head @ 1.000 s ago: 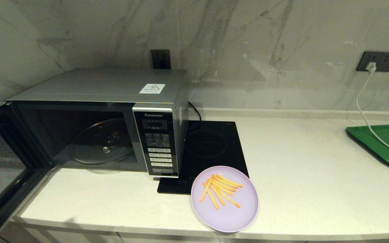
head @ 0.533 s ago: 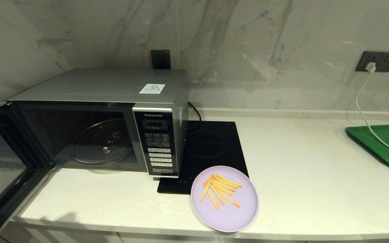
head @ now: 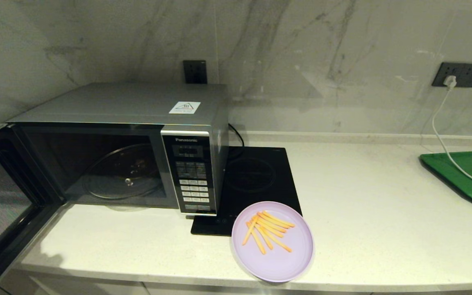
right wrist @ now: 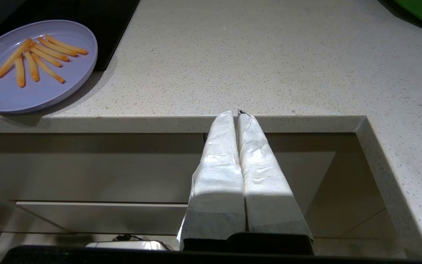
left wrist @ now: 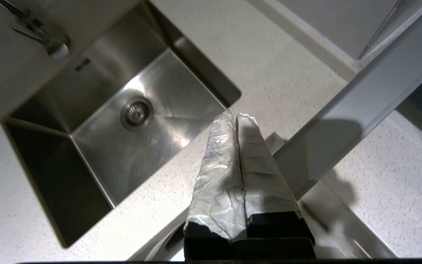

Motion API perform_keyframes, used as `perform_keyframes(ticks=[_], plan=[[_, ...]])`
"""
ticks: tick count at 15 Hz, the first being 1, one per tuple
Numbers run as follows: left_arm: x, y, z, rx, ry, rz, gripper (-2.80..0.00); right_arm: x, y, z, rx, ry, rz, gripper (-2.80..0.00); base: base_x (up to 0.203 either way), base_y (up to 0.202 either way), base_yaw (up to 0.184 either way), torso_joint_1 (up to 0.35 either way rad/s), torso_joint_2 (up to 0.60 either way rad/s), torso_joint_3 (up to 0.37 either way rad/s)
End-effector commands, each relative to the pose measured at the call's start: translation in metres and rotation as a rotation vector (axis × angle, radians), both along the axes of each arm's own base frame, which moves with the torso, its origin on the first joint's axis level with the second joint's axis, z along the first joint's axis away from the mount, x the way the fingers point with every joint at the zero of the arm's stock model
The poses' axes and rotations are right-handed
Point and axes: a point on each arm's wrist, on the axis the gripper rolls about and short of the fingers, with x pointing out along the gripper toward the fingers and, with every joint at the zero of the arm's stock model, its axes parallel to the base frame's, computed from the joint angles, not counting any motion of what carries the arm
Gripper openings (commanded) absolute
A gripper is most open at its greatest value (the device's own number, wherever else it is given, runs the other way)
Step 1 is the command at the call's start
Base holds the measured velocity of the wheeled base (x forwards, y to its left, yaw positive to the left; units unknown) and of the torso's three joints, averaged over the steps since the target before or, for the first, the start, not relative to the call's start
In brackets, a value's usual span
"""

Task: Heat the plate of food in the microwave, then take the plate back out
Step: Close the microwave oven

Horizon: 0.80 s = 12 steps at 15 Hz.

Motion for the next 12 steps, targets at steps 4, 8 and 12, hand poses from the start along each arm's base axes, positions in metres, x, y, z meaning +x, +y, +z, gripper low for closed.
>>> perform_keyframes(ticks=[4, 8, 12], plan=[[0.007, 0.013, -0.028, -0.095, 0.069, 0.002, -2.8, 0.0, 0.0, 0.0, 0.001, 0.001, 0.0, -2.8, 0.0, 0.0, 0.0, 0.0, 0.0, 0.0], [0.008, 0.014, -0.039, -0.136, 0.093, -0.011, -2.8, 0.0, 0.0, 0.0, 0.001, 0.001, 0.0, -2.8, 0.0, 0.0, 0.0, 0.0, 0.0, 0.0], [0.009, 0.014, -0.042, -0.146, 0.099, -0.012, -2.8, 0.0, 0.0, 0.0, 0.001, 0.001, 0.0, -2.8, 0.0, 0.0, 0.0, 0.0, 0.0, 0.0]])
